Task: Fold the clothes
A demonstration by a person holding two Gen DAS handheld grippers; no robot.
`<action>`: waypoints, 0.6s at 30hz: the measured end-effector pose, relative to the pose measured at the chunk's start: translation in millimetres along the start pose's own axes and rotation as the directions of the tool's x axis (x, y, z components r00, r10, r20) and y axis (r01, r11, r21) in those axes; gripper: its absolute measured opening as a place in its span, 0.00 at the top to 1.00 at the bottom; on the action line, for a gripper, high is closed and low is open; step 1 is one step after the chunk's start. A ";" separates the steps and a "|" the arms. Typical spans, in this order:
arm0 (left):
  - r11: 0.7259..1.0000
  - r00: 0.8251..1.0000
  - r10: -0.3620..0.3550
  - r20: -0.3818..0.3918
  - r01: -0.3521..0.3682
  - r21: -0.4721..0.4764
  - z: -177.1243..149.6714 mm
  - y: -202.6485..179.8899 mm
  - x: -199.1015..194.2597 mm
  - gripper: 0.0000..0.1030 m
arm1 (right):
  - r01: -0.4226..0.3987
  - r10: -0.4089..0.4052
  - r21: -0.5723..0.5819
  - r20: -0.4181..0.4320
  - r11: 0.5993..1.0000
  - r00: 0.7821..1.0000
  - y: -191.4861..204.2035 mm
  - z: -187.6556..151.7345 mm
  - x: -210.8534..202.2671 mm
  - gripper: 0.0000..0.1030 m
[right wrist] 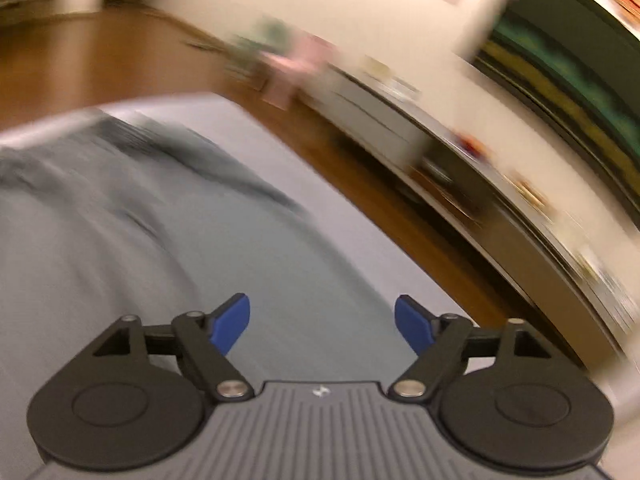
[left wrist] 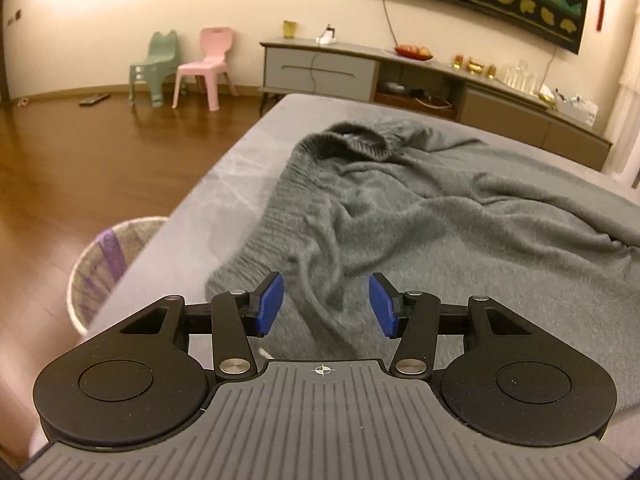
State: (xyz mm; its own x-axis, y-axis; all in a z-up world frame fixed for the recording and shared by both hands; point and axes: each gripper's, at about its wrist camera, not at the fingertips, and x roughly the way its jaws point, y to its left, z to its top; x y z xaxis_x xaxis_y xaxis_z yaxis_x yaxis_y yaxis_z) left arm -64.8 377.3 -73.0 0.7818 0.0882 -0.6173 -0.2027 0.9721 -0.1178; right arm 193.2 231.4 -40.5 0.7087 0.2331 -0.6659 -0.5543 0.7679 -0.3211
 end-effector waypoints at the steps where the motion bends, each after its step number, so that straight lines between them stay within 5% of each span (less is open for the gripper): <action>1: 1.000 1.000 -0.006 0.004 0.006 -0.009 -4.2 0.0 0.9 0.60 | -0.064 0.065 -0.040 0.028 0.997 0.998 29.5 24.3 9.1 0.20; 5: 0.999 1.000 -0.026 -0.008 0.026 -0.031 -20.7 -1.1 9.3 0.60 | -0.282 0.282 0.000 0.028 0.959 0.959 115.8 104.3 68.7 0.19; 8: 1.000 1.000 -0.020 0.001 0.020 0.016 -27.7 -9.7 9.9 0.58 | -0.346 0.353 0.102 -0.057 0.933 0.934 142.6 131.8 123.4 0.19; 10: 0.999 1.000 -0.018 0.004 0.018 0.040 -29.6 -14.1 8.4 0.58 | -0.322 0.335 0.104 -0.163 0.941 0.928 161.0 146.3 161.8 0.37; 11: 0.999 1.000 -0.019 0.010 0.019 0.045 -30.7 -15.1 6.8 0.58 | -0.308 0.321 0.092 -0.211 0.947 0.923 166.7 152.4 178.7 0.70; 12: 0.999 1.000 -0.021 0.017 0.020 0.048 -31.7 -15.9 5.0 0.58 | -0.255 0.266 0.081 -0.212 0.964 0.940 166.5 165.8 192.5 0.81; 15: 0.999 0.998 -0.046 0.033 0.045 0.031 -32.9 -13.4 2.3 0.57 | -0.212 0.231 0.251 -0.046 0.944 0.972 134.2 190.3 197.9 0.74; 16: 0.998 0.998 -0.055 0.033 0.055 0.010 -32.2 -9.9 3.0 0.57 | -0.204 0.212 0.309 0.009 0.929 0.977 123.2 198.4 199.4 0.63; 17: 0.998 0.998 -0.062 0.030 0.063 -0.010 -31.7 -6.2 3.8 0.57 | -0.198 0.189 0.365 0.063 0.909 0.980 112.2 206.4 201.0 0.33; 18: 0.997 0.997 -0.068 0.031 0.069 -0.028 -31.5 -2.3 2.9 0.57 | -0.196 0.162 0.421 0.115 0.886 0.980 101.2 214.5 202.5 0.27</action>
State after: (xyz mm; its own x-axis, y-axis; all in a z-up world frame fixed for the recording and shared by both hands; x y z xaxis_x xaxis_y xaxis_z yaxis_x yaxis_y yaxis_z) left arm -80.6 368.5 -99.0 0.8115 0.0286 -0.5836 -0.1651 0.9693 -0.1820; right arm 374.2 484.3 -63.4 0.6552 0.4214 -0.6270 -0.4460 0.8857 0.1292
